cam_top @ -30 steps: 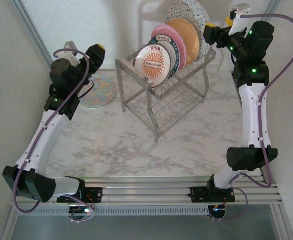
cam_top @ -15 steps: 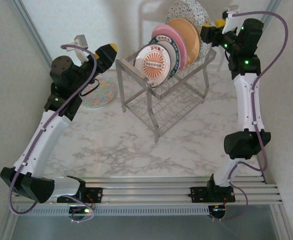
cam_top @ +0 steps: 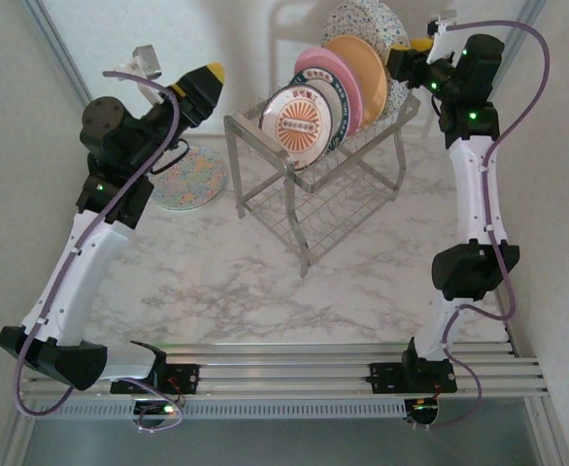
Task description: Unload the plates from the dish rack
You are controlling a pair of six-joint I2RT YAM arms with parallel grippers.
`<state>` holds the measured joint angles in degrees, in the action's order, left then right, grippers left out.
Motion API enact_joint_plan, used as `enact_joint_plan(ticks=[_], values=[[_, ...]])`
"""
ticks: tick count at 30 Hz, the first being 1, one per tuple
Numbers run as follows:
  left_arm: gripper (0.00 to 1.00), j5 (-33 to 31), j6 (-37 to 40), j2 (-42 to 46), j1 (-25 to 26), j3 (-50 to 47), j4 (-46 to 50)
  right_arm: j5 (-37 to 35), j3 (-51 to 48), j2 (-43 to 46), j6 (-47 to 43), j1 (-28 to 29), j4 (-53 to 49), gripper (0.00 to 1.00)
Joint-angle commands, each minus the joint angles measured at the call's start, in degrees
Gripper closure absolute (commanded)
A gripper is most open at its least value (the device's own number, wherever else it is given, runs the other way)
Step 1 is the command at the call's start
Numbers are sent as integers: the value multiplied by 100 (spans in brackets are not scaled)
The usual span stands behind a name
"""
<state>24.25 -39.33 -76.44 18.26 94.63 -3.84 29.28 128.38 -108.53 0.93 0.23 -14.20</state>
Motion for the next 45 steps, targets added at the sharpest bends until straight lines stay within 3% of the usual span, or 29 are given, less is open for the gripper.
enact_joint_plan(ticks=[1,9,19,35,45], values=[[23,64,174,0,69,208,-421,166,179,-78,131,-27,214,46],[24,112,145,-151,90,432,-521,298,204,-189,174,-9,255,50],[24,98,179,-192,90,417,-512,278,419,-169,-50,121,139,65],[24,72,110,-228,90,305,-626,-266,589,152,-785,306,129,100],[24,82,60,-247,90,311,-680,-756,591,384,-952,316,419,100]])
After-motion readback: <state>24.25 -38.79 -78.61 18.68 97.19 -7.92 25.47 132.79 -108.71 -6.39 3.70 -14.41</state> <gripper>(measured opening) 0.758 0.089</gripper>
